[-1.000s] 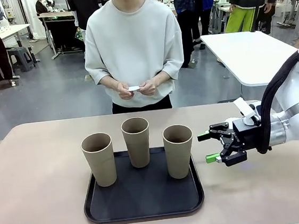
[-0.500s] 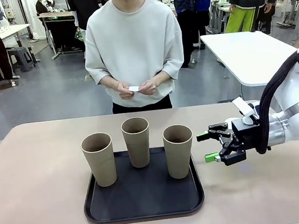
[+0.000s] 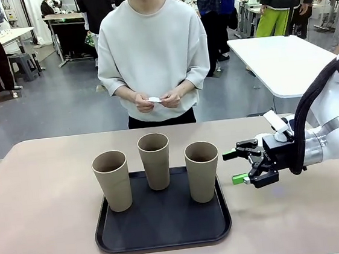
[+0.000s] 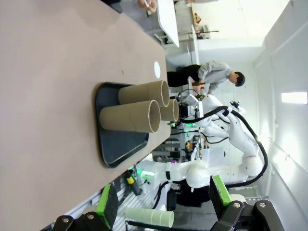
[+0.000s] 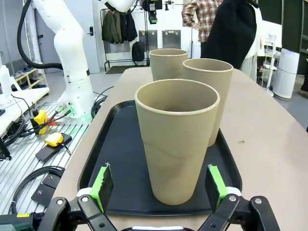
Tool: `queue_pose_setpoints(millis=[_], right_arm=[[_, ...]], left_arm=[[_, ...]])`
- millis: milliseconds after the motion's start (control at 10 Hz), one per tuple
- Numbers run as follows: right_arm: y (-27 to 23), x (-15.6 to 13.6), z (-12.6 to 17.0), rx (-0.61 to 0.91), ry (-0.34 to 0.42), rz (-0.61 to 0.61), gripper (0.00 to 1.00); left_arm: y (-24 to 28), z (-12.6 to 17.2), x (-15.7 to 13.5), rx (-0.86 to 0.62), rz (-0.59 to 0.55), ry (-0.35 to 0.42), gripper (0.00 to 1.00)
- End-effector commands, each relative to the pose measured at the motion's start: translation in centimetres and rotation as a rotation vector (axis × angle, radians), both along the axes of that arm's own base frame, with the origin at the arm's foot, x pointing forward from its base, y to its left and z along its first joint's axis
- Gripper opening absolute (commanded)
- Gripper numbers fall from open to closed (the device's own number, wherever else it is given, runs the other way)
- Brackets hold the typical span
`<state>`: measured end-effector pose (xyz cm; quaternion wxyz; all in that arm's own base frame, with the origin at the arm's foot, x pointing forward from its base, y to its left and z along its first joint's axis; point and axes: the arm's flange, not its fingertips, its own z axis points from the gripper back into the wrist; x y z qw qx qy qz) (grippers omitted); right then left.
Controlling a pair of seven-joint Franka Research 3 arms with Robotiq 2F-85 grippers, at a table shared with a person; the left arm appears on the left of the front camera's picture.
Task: Place coasters on the table and set cups on them.
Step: Pick up one Reusable plastic cup and place it on a coaster set by the human.
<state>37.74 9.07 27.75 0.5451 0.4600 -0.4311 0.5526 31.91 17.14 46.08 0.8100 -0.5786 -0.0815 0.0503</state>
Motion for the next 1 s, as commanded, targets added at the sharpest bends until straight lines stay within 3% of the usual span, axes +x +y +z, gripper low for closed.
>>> queue_pose_setpoints(millis=[0,900], right_arm=[[0.7,1.0,-0.8,0.015,-0.025,-0.044,1.00],[3.4,2.3,-2.9,0.015,-0.014,-0.045,1.00]], left_arm=[[0.0,0.2,-0.1,-0.011,0.000,-0.010,1.00],[0.0,0.2,-0.1,-0.011,0.000,-0.010,1.00]])
